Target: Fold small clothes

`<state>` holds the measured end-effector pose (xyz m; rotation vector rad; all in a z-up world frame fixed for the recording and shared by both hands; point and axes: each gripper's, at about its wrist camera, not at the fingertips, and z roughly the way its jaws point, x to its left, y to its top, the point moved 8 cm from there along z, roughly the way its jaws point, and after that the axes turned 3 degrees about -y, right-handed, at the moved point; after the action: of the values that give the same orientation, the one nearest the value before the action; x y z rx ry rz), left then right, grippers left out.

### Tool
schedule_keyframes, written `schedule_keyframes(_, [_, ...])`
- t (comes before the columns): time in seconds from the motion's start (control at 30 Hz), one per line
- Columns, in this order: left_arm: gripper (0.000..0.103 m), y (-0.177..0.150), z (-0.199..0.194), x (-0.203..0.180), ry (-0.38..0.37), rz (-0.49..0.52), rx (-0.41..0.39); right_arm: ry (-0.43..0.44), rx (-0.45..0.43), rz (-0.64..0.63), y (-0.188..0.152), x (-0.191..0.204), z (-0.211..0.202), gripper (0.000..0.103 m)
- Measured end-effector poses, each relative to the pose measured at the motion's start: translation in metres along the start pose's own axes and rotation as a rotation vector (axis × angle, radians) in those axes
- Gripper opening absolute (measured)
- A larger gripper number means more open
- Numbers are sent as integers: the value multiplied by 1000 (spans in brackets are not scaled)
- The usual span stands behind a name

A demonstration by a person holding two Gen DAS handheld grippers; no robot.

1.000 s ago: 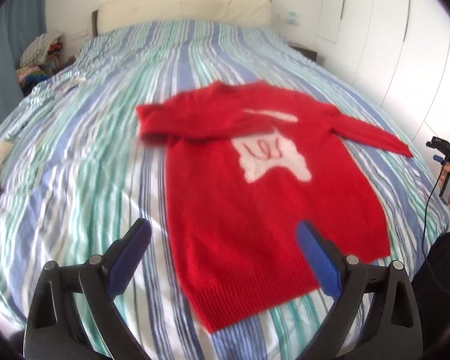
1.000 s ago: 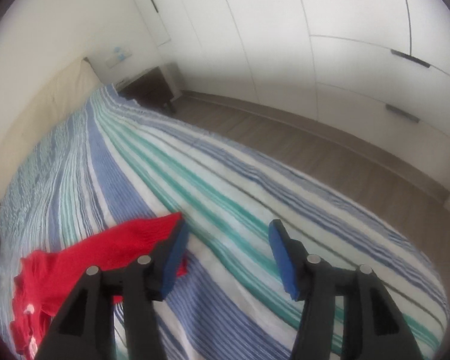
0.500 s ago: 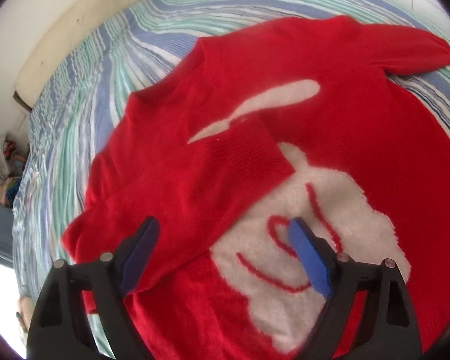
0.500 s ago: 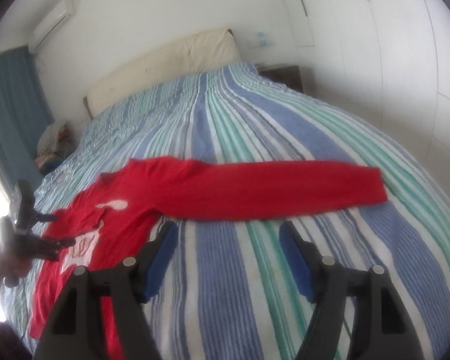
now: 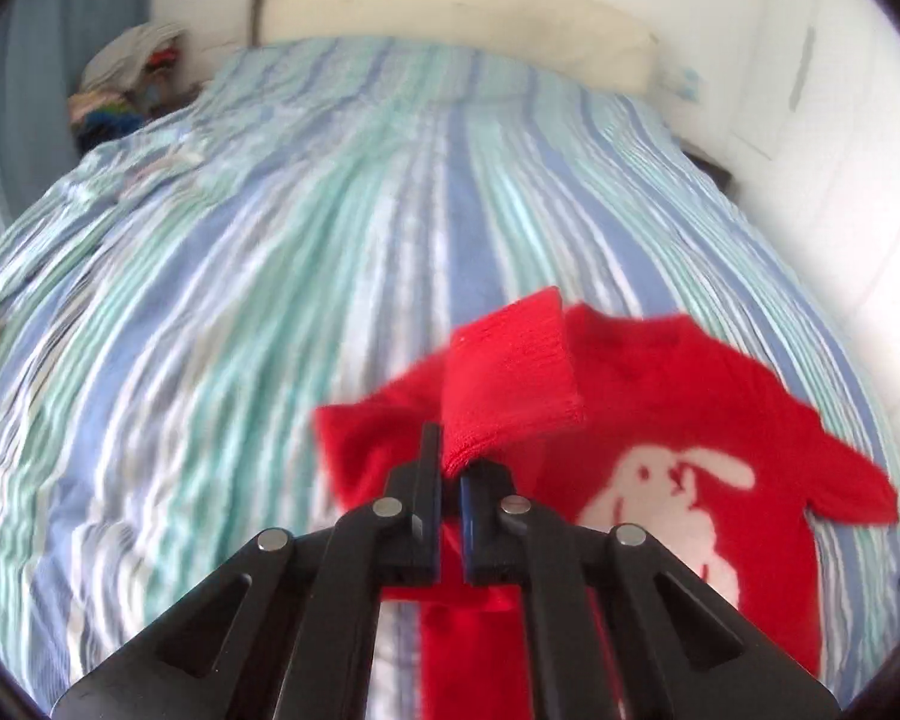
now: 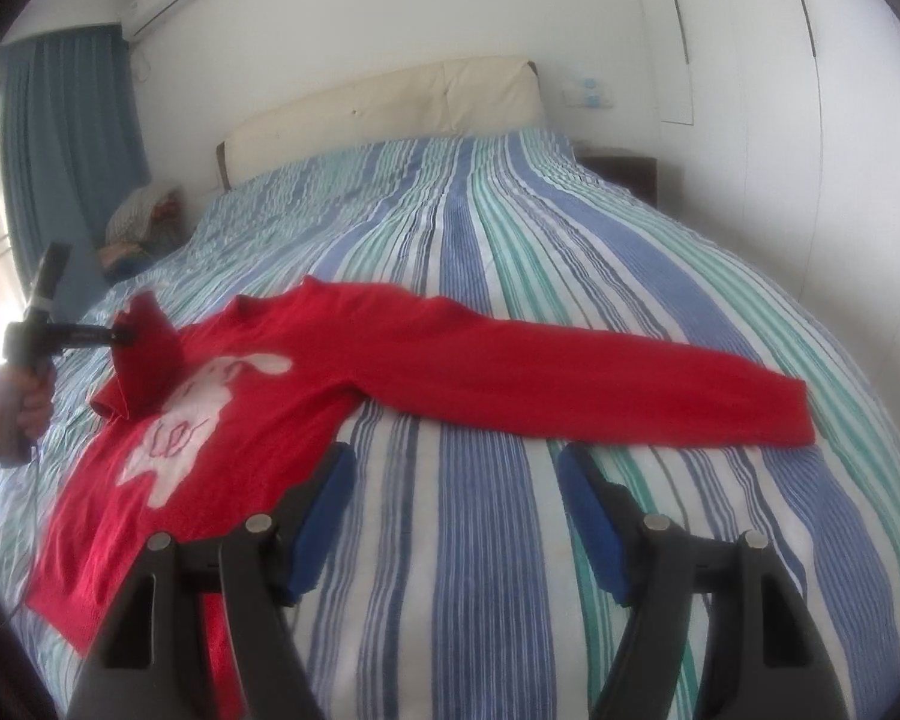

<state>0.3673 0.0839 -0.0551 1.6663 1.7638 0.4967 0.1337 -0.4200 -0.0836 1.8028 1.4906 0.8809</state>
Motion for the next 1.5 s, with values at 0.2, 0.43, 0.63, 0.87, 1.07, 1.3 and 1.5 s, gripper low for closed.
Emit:
schedule_keyframes(0.2, [3, -24, -43, 200, 337, -354, -58, 19, 12, -12, -1, 8, 3, 69])
schedule_keyframes(0.43, [3, -101, -41, 256, 369, -494, 23, 18, 47, -32, -11, 18, 15, 69])
schedule_keyframes(0.63, [3, -140, -24, 264, 333, -568, 92, -8, 68, -38, -18, 19, 24, 69])
schedule_keyframes(0.87, [8, -144, -26, 271, 263, -607, 89, -44, 71, -16, -22, 7, 24, 69])
schedule_keyframes(1.07, [20, -152, -48, 277, 271, -616, 99, -69, 58, 3, -20, -2, 19, 69])
schedule_keyframes(1.3, [68, -163, -94, 262, 357, -531, 74, -135, 38, 24, -18, -17, 14, 72])
schedule_keyframes(1.5, [86, -154, -105, 181, 184, -316, 32, -192, 30, 44, -21, -29, 14, 78])
